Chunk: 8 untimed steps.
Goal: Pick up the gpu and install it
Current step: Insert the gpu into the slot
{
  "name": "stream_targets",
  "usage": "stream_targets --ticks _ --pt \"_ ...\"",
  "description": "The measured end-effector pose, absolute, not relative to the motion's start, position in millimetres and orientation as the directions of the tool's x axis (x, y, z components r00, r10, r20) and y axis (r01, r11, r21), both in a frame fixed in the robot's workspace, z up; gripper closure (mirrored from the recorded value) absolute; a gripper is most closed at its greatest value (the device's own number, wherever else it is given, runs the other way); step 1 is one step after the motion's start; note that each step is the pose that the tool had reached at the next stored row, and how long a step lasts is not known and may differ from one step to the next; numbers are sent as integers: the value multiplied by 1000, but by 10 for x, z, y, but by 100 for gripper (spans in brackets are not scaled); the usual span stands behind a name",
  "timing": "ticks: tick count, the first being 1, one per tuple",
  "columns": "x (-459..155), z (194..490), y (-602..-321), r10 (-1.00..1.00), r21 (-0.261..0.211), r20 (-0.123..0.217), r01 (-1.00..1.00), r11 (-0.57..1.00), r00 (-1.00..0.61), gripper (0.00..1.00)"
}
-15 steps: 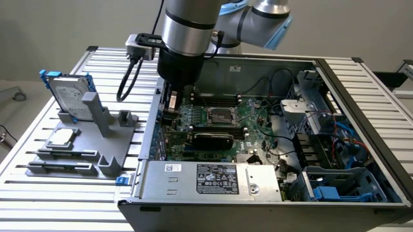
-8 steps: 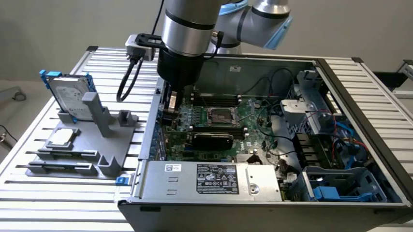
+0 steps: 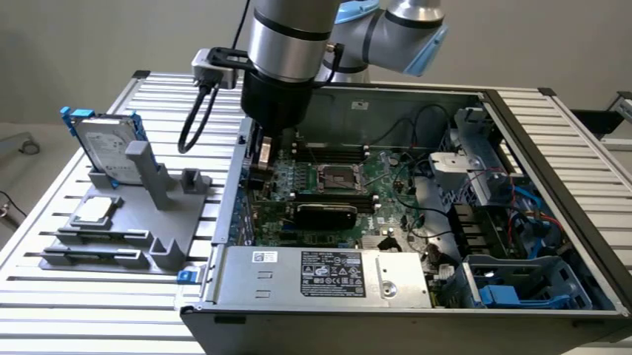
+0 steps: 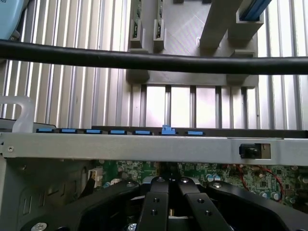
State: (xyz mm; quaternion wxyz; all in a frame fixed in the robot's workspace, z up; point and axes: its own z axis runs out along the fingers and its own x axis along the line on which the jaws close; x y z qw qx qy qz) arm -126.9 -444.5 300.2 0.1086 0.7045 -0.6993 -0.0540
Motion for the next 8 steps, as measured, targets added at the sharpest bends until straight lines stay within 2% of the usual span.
stream_targets --ticks 8 --pt "-1170 3012 -4445 -997 195 75 -981 -1 16 89"
